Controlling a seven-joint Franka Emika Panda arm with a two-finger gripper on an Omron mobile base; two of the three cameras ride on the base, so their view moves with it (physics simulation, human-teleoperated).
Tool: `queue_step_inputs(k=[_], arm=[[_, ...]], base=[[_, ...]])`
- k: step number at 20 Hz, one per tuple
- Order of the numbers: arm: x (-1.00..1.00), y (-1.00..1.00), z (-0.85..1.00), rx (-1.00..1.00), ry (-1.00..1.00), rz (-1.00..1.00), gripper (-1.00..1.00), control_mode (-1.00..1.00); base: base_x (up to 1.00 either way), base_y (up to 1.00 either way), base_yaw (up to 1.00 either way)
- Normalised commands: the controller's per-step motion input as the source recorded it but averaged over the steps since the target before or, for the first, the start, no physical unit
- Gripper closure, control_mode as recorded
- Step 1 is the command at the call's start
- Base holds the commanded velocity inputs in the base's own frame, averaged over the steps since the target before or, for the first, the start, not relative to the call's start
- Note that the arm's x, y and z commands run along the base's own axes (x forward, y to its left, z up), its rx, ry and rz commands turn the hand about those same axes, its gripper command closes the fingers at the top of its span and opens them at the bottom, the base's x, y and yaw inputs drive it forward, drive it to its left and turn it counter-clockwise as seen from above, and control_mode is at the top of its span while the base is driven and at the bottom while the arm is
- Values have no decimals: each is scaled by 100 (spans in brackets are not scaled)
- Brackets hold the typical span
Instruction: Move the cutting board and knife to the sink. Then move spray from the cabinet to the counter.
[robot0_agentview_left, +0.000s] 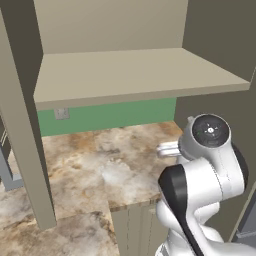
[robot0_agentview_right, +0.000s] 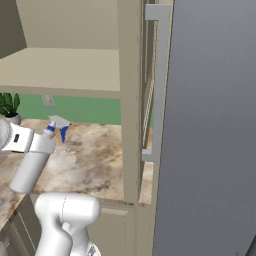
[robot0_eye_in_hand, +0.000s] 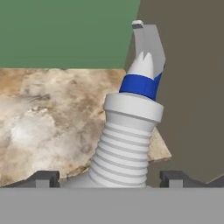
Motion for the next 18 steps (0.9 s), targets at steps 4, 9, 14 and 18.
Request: queue_step_inputs(k=[4,9,14,18], arm=[[53,0,-100,4,-3,0,100,-100],[30,0,-73,2,-20,0,100,-100],[17,0,-36,-1,-33,0,100,-100],[33,0,-56,-2,-24,0,100,-100]], base=[[0,0,0],[0,0,0],[0,0,0],[0,0,0]])
